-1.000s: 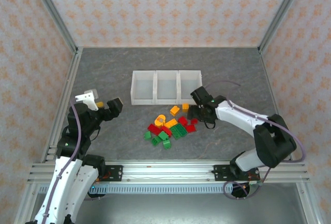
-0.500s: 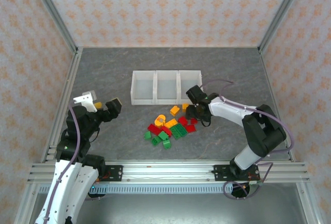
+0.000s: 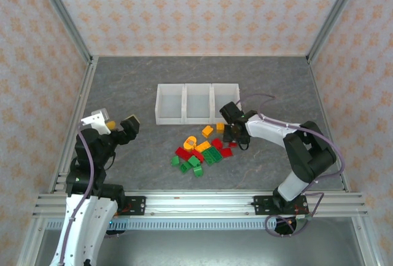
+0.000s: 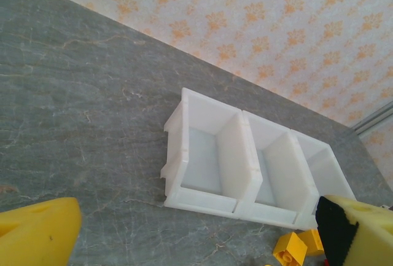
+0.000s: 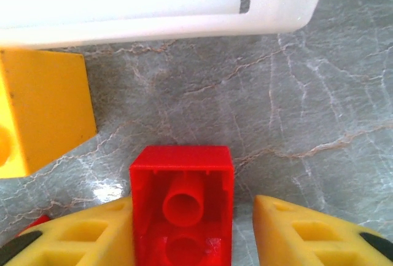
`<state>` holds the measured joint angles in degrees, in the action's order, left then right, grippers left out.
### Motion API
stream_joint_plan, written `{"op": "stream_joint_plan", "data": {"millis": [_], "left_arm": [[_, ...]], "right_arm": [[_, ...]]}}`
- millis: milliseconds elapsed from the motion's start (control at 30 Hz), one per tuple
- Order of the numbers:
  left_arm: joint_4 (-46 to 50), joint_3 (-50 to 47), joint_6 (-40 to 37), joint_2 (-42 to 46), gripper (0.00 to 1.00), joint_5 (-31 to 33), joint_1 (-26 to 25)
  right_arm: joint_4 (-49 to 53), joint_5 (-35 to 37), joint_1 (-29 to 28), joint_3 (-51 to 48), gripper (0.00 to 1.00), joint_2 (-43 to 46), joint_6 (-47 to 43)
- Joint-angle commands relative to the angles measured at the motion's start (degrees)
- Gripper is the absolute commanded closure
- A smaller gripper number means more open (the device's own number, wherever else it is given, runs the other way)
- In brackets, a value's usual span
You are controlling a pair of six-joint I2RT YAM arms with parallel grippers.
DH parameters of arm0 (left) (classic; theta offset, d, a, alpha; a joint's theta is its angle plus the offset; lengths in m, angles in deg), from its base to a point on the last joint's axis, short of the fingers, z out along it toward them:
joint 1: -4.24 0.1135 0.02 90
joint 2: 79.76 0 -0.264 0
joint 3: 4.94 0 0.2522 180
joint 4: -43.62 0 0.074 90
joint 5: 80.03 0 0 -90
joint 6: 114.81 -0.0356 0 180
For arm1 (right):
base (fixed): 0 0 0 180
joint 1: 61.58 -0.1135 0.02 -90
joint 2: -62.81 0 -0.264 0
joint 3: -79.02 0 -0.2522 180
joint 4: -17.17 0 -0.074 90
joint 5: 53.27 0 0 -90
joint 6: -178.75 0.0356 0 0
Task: Sort the legos into containers by color
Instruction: Pick up the lego from the center of the table, then place the lego in the container.
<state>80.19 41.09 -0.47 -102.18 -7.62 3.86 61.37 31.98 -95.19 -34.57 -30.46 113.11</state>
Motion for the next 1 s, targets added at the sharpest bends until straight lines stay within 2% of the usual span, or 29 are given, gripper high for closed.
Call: {"op": "stream_joint_plan", "data": {"millis": [0, 67, 200, 467, 667, 800, 967], "left_arm": [[-2.3, -0.5, -0.5, 1.3, 0.01, -0.3, 0.6], [-2.4, -0.6, -0.5, 1.5, 0.01, -0.5, 0.7], [-2.7, -0.8, -0.5, 1.0, 0.01, -1.2, 0.7], [-2.9, -0.9, -0.7, 0.5, 0.01, -2.2, 0.7], [-2.8, -0.8, -0.5, 0.0, 0.01, -1.9, 0.9], [-2.8, -0.9, -0.5, 0.4, 0.01, -1.5, 0.8], [-2.8, -0.9, -0.3, 0.7, 0.01, -1.4, 0.8]], "right_arm": [[1.2, 3.2, -0.3, -0.8, 0.54, 1.8, -0.2], [1.4, 3.1, -0.3, -1.5, 0.56, 3.3, 0.0], [1.5, 0.5, -0.3, -2.5, 0.83, 5.6, -1.1], [4.0, 0.9, -0.3, 0.0, 0.87, 7.5, -0.8], [7.8, 5.2, -0.3, 10.0, 0.87, 6.6, -3.2], [7.4, 5.2, -0.1, 17.4, 0.87, 3.5, -5.2], [6.9, 6.3, 2.1, 26.7, 0.89, -5.0, -8.8]]}}
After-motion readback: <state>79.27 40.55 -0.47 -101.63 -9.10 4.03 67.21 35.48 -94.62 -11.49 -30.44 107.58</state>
